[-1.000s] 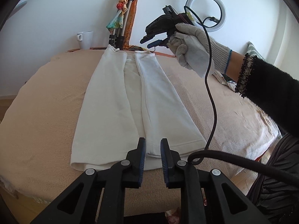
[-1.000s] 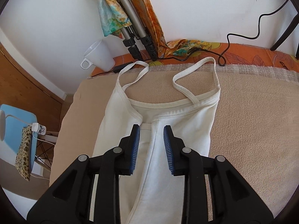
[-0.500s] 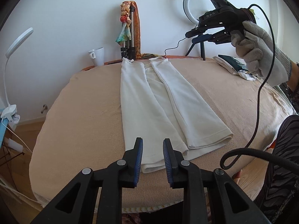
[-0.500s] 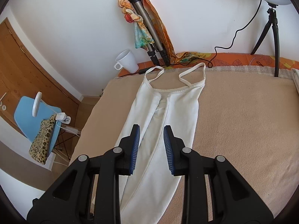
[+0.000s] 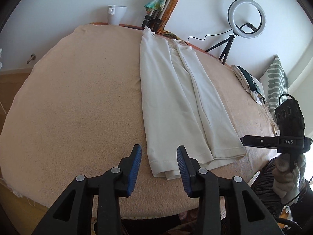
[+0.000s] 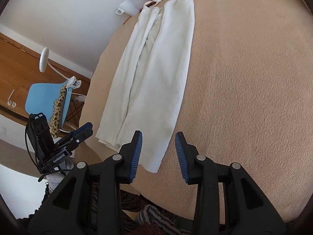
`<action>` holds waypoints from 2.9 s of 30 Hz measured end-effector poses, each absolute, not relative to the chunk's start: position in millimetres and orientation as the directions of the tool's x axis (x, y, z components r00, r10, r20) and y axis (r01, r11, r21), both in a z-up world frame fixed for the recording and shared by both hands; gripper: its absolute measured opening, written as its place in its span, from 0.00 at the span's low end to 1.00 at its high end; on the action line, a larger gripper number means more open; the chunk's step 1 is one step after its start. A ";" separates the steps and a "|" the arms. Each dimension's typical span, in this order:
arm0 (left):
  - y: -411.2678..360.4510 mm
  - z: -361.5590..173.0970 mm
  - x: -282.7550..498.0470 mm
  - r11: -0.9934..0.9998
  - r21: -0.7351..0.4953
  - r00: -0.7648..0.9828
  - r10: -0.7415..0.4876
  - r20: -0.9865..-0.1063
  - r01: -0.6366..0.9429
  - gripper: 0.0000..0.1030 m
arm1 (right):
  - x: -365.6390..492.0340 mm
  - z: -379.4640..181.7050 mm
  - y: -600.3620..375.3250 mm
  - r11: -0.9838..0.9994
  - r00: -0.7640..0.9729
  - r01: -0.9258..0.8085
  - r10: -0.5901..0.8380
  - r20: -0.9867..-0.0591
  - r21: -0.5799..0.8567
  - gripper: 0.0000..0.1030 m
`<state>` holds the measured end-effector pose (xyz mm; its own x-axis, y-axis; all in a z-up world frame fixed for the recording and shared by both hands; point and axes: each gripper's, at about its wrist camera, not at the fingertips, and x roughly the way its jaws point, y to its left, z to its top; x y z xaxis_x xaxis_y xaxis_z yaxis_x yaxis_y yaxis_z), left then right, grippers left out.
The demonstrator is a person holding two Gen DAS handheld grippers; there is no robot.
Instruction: Fold small clothes
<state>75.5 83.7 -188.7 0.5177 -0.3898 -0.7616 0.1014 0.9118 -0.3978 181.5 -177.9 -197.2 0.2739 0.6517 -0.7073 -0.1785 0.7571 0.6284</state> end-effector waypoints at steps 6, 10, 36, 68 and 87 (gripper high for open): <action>88.5 -201.2 73.7 0.863 -0.498 0.460 -0.478 -0.748 0.085 0.28 | 160.5 -216.4 -175.5 0.716 0.235 -0.165 0.696 -0.678 0.678 0.36; 91.0 -205.1 76.2 0.841 -0.536 0.446 -0.508 -0.737 0.073 0.12 | 155.1 -220.0 -174.6 0.692 0.214 -0.181 0.721 -0.658 0.699 0.36; 98.7 -188.9 77.9 0.818 -0.573 0.511 -0.509 -0.692 0.039 0.00 | 154.6 -230.8 -190.3 0.562 0.225 -0.126 0.819 -0.528 0.818 0.06; 98.4 -188.2 207.8 0.814 -0.580 0.559 -0.468 -0.684 -0.027 0.00 | 260.2 -209.6 -207.7 0.588 0.359 -0.108 0.775 -0.520 0.802 0.06; 90.9 -188.3 200.7 0.887 -0.461 0.590 -0.390 -0.707 0.034 0.29 | 256.4 -189.3 -195.8 0.746 0.430 -0.217 0.652 -0.624 0.630 0.37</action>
